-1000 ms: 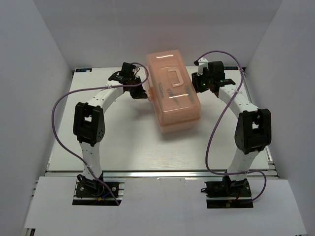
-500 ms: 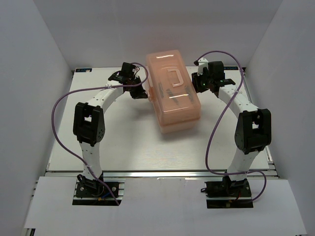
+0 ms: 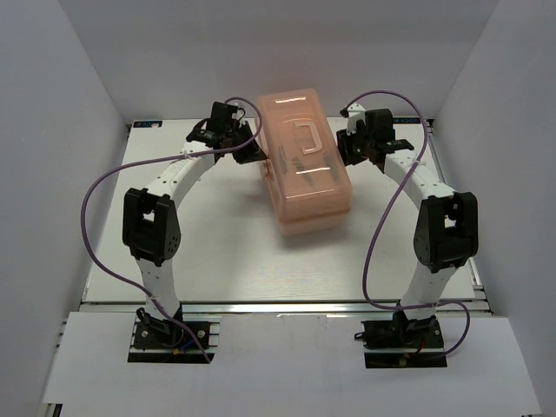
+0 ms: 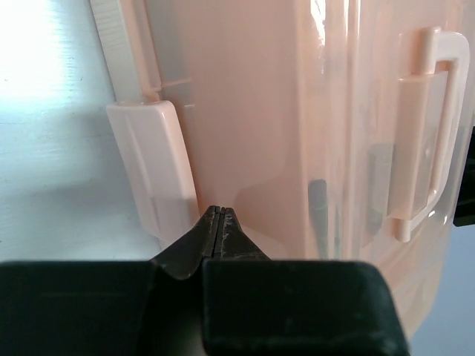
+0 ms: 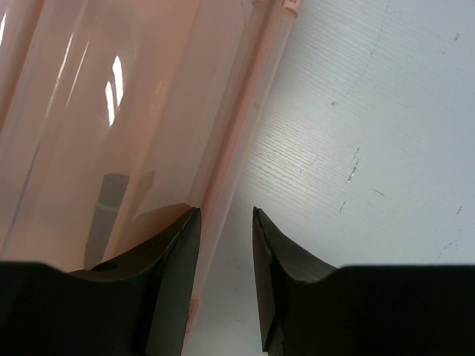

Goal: Sort the tools into containers

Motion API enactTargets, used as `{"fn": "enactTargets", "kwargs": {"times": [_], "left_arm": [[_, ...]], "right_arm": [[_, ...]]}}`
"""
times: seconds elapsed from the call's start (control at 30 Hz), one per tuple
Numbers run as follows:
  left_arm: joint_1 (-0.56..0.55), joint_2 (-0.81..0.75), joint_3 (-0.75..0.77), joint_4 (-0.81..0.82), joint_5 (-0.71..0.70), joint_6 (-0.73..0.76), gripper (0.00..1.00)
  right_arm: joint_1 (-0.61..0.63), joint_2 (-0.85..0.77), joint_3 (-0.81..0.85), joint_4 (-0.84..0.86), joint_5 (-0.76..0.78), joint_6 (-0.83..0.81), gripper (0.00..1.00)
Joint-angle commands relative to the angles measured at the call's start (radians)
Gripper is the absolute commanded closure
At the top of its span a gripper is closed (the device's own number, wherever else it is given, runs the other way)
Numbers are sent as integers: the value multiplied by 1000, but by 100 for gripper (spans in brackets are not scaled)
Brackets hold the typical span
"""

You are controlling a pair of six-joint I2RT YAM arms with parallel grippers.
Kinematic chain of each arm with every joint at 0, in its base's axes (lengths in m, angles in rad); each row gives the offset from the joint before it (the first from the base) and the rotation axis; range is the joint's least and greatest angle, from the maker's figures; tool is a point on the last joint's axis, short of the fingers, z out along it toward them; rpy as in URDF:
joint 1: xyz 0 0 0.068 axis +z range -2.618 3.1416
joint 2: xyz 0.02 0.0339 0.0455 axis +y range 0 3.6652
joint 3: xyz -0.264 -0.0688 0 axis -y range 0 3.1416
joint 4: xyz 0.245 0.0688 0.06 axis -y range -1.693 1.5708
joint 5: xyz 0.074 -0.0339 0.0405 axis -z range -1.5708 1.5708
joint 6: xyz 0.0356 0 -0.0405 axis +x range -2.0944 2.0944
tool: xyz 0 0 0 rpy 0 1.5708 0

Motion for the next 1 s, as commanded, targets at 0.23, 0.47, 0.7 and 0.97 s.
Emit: {"fn": "enactTargets", "kwargs": {"times": [0.23,0.47,0.7,0.97], "left_arm": [[-39,-78,-3,105,47,-8,100],[-5,-171,0,127,-76,17,100],[80,-233,-184,32,-211,3,100],[75,-116,-229,10,-231,59,100]], "right_arm": [[62,11,28,-30,-114,6,59],[64,11,28,-31,-109,5,59],[64,12,29,-30,-100,-1,59],[64,11,26,-30,-83,-4,58]]}}
